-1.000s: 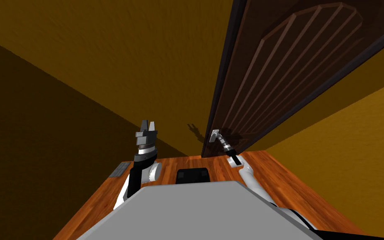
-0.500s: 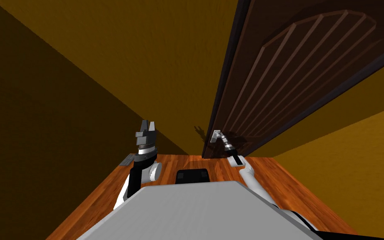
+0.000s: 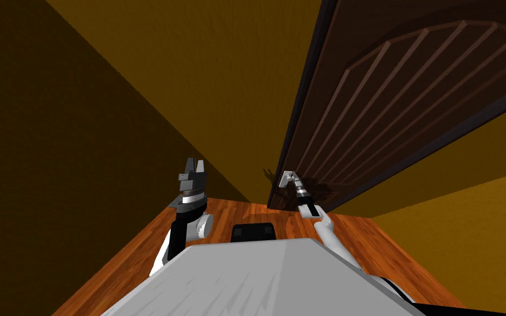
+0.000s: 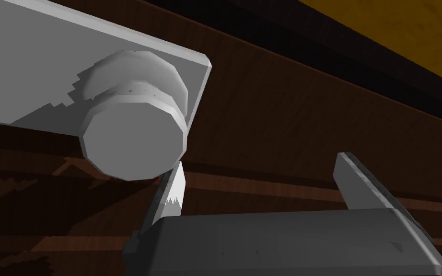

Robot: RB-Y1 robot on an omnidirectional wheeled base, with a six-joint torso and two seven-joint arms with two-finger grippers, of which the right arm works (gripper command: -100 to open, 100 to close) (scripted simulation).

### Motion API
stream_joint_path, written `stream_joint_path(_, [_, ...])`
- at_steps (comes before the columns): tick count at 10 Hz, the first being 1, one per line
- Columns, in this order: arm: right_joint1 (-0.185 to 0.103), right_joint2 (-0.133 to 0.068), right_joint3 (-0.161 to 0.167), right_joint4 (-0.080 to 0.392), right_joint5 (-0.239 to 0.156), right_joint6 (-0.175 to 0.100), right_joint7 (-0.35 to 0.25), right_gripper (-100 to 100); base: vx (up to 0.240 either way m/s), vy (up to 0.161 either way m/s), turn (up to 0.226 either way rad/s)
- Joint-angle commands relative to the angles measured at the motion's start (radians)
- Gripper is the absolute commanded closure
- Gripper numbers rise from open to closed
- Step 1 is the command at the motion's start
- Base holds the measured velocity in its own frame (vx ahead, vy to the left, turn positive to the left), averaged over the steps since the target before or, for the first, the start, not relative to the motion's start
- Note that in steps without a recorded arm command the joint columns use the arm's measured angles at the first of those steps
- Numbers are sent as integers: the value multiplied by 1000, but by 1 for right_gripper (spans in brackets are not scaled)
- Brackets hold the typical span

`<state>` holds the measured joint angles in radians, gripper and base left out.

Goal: Pull the door open

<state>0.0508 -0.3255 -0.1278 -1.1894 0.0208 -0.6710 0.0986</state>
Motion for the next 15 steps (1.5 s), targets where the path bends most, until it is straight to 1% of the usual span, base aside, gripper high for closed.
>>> stream_joint_path(1, [4, 11, -3, -7, -50, 10, -34, -100, -92, -59, 211])
stream_joint_path(4, [4, 33, -15, -17, -142, 25, -99, -100, -102, -70, 198])
stream_joint_path(5, [4, 33, -15, -17, -155, 25, -99, -100, -77, -44, 69])
stream_joint_path(6, [3, 41, -20, -22, -194, 31, -123, -100, -62, -18, 103])
stream_joint_path(7, [3, 50, -24, -26, -223, 37, -148, -100, -76, -34, 188])
stream_joint_path(8, [3, 50, -24, -26, -234, 37, -148, -100, -61, -35, 91])
stream_joint_path(9, [3, 58, -29, -30, -274, 42, -174, -100, -69, -37, 119])
stream_joint_path(10, [3, 67, -33, -34, -303, 48, -200, -100, -101, -65, 180])
stream_joint_path(11, [3, 67, -33, -34, -318, 48, -200, -100, -78, -44, 108])
stream_joint_path(12, [2, 76, -38, -39, -356, 54, -227, -100, -76, -24, 186])
stream_joint_path(13, [2, 85, -43, -43, -385, 61, -254, -100, -96, -49, 209])
stream_joint_path(14, [2, 85, -43, -43, -405, 61, -254, -100, -68, -36, 54])
stream_joint_path(15, [2, 94, -48, -48, -440, 67, -281, -100, -73, -18, 127])
